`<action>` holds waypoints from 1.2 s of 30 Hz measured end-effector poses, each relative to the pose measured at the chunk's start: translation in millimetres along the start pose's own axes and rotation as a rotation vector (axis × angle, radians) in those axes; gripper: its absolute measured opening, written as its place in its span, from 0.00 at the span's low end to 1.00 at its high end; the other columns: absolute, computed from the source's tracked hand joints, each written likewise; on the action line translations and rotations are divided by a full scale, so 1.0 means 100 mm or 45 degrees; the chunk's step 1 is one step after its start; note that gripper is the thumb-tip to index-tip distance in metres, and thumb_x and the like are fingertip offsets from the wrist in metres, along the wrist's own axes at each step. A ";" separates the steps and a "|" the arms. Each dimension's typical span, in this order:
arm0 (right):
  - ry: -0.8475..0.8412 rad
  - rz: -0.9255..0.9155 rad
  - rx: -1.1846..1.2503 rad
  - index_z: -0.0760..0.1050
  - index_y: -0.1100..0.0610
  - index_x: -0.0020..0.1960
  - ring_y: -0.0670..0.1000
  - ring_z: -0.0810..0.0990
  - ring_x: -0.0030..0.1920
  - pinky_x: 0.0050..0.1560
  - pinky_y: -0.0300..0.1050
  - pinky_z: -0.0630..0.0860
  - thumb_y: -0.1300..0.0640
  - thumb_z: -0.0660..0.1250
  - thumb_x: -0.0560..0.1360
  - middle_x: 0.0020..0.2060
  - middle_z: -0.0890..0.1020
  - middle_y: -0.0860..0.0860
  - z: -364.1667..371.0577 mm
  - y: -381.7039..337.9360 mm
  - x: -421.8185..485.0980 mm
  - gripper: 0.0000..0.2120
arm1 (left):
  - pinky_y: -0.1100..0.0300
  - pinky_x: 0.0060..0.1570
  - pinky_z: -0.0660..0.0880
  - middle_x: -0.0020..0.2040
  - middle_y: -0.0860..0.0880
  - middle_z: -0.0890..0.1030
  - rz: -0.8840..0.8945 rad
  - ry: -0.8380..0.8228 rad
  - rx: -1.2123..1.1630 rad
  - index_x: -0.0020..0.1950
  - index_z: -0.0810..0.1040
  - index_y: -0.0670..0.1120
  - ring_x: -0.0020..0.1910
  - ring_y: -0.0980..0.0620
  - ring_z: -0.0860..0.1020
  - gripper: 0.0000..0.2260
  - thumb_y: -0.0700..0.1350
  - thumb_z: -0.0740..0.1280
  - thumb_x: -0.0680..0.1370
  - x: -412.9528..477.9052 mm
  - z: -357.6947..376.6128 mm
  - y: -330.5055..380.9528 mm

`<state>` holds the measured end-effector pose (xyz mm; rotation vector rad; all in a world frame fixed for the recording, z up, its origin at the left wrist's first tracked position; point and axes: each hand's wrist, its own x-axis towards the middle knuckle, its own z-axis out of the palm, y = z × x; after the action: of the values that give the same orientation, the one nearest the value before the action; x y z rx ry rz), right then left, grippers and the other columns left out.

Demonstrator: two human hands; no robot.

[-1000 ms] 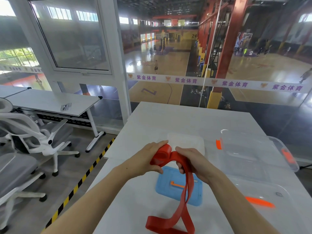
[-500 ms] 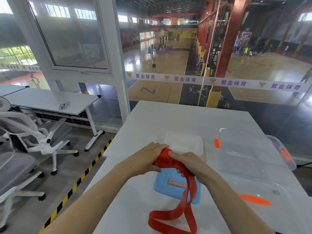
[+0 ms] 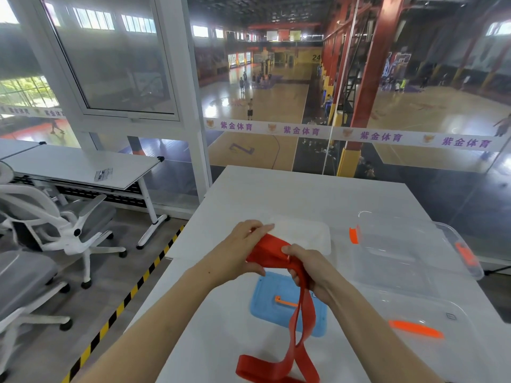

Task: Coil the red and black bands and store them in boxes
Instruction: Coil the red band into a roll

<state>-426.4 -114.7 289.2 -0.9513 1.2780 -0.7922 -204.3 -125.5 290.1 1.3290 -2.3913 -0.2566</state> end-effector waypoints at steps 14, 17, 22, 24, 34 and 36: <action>-0.257 0.004 0.471 0.77 0.59 0.54 0.49 0.73 0.30 0.34 0.41 0.73 0.48 0.70 0.79 0.32 0.75 0.54 -0.03 0.00 0.01 0.14 | 0.46 0.75 0.66 0.70 0.43 0.79 -0.548 0.364 -1.902 0.75 0.72 0.45 0.72 0.46 0.74 0.25 0.53 0.69 0.80 0.00 0.48 0.41; -0.290 -0.002 0.443 0.77 0.60 0.55 0.50 0.73 0.30 0.35 0.43 0.74 0.46 0.71 0.77 0.32 0.75 0.55 -0.03 -0.02 0.01 0.18 | 0.47 0.74 0.67 0.68 0.42 0.80 -0.575 0.377 -1.938 0.74 0.71 0.42 0.71 0.45 0.76 0.28 0.55 0.68 0.78 0.00 0.47 0.46; -0.447 -0.050 0.276 0.84 0.61 0.54 0.57 0.82 0.37 0.47 0.50 0.80 0.38 0.67 0.78 0.40 0.83 0.62 -0.09 -0.01 -0.01 0.25 | 0.51 0.63 0.78 0.62 0.38 0.82 -0.560 0.441 -2.045 0.69 0.75 0.38 0.62 0.42 0.80 0.22 0.50 0.63 0.81 0.06 0.33 0.47; -0.493 -0.059 0.153 0.85 0.60 0.54 0.59 0.85 0.41 0.55 0.55 0.80 0.34 0.64 0.79 0.45 0.85 0.63 -0.13 0.01 0.00 0.29 | 0.52 0.58 0.80 0.60 0.37 0.82 -0.564 0.436 -2.029 0.71 0.73 0.36 0.59 0.43 0.81 0.23 0.50 0.64 0.80 0.08 0.26 0.43; -0.595 -0.065 -0.198 0.81 0.59 0.51 0.69 0.85 0.47 0.70 0.77 0.69 0.30 0.69 0.75 0.43 0.85 0.64 -0.26 0.40 0.11 0.30 | 0.52 0.55 0.80 0.54 0.40 0.79 -0.394 0.371 -1.921 0.71 0.72 0.35 0.53 0.44 0.83 0.21 0.44 0.65 0.80 0.17 -0.24 0.09; -0.522 -0.060 -0.291 0.82 0.58 0.54 0.75 0.84 0.51 0.65 0.77 0.70 0.33 0.67 0.78 0.43 0.85 0.64 -0.30 0.42 0.11 0.27 | 0.52 0.58 0.79 0.54 0.42 0.80 -0.381 0.310 -1.840 0.70 0.73 0.36 0.55 0.43 0.81 0.20 0.44 0.64 0.80 0.13 -0.30 -0.03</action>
<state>-456.2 -111.2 245.7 -1.2583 1.0008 -0.4582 -195.6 -136.6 319.7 0.8225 -1.1405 -1.4328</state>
